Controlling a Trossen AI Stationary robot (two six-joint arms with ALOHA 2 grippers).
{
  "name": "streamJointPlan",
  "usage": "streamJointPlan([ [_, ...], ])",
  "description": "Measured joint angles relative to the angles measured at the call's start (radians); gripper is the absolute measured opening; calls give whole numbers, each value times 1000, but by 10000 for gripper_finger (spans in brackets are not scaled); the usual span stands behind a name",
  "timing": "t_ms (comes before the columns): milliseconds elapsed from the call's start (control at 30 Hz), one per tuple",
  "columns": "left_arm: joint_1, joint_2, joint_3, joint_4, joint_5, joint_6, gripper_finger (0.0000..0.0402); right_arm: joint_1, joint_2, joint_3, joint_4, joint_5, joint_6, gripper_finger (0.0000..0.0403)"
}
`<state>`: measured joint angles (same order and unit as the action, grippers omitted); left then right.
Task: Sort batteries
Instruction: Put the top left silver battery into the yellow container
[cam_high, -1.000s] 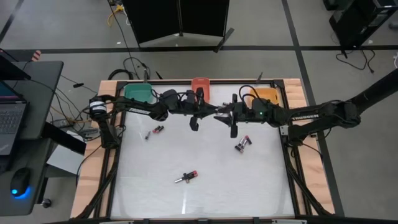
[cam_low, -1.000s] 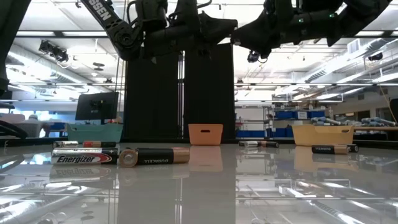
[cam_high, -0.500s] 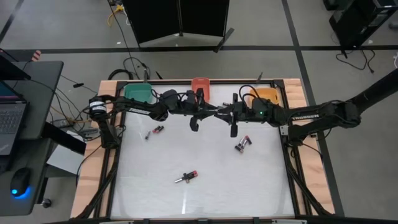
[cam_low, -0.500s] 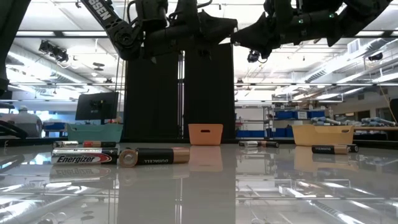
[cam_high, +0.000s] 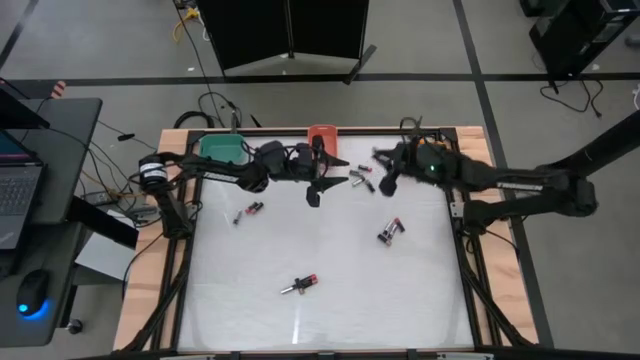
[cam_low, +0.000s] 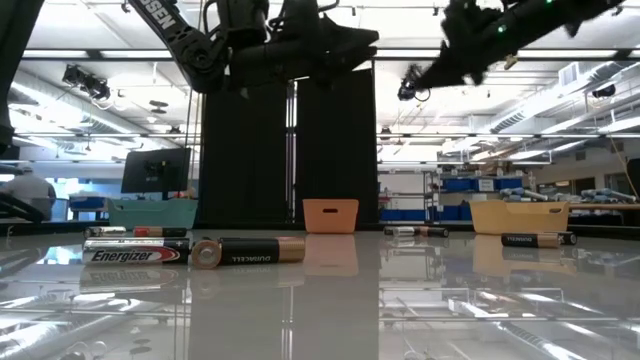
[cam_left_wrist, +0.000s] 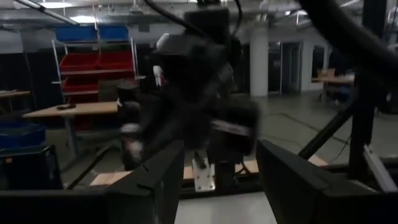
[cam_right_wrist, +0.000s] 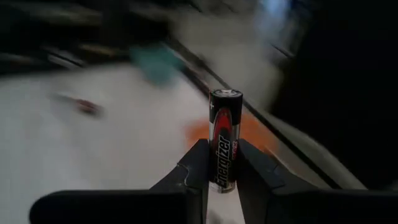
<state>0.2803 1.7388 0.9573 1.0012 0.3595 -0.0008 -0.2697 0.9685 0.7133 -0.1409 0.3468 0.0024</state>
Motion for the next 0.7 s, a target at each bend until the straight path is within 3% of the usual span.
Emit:
streamJointPlan([
  [100,3,-32,0,-83,-3,25,195,-88,3,55,-215,40,81,64],
  [267,3,-75,0,-190,-3,62,165,-297,68,65,-423,42,201,64],
  [467,16,-123,-22,-273,-31,104,133,-505,210,33,-449,-72,245,64],
  [700,40,-191,-111,-247,-35,105,124,-576,345,31,-500,-83,289,64],
])
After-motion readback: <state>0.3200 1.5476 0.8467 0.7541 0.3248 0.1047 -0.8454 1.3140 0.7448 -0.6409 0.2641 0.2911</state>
